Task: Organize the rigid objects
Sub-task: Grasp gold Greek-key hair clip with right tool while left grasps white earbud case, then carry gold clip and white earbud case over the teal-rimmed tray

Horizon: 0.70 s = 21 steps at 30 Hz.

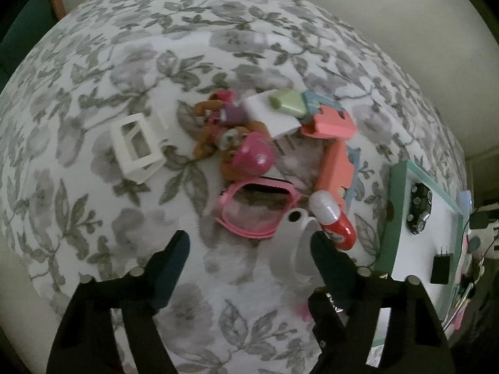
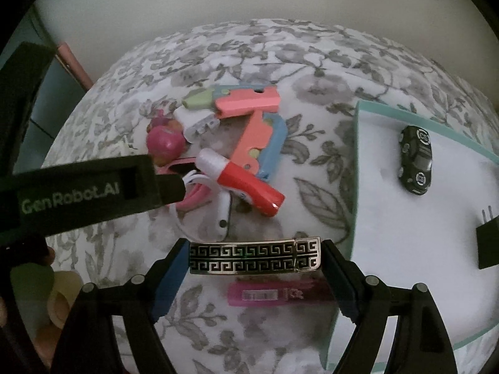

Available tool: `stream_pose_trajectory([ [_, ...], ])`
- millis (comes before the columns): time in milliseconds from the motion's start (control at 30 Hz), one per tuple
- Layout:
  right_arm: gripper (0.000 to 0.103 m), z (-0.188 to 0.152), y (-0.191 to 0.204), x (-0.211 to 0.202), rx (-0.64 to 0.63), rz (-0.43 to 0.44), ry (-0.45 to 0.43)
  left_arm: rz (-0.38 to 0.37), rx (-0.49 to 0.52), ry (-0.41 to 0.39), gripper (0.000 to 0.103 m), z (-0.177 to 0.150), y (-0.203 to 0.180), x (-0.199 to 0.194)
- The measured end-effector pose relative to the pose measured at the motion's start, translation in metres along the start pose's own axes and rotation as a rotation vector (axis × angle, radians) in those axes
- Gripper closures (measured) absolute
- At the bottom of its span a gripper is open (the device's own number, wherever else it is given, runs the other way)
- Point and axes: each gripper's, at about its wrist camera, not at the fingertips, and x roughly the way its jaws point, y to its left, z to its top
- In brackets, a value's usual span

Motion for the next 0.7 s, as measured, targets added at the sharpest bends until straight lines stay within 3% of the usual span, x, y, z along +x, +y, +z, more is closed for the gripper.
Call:
stream_pose_trajectory([
  [133,0.018,0.000,-0.001,-0.002,-0.001,0.005,-0.007,0.000,0.047,0.006,0.050,0.001,-0.015,0.007],
  [400,0.018,0.000,-0.001,0.000,-0.004,-0.003,-0.004,0.005,0.126,0.017,0.081,0.003,-0.035,0.020],
  [500,0.018,0.000,-0.002,-0.001,0.003,-0.005,-0.004,0.024,0.147,0.010,0.086,0.003,-0.038,0.022],
  [700,0.018,0.001,-0.003,-0.001,0.007,-0.004,-0.006,-0.008,0.145,0.010,0.086,0.003,-0.036,0.021],
])
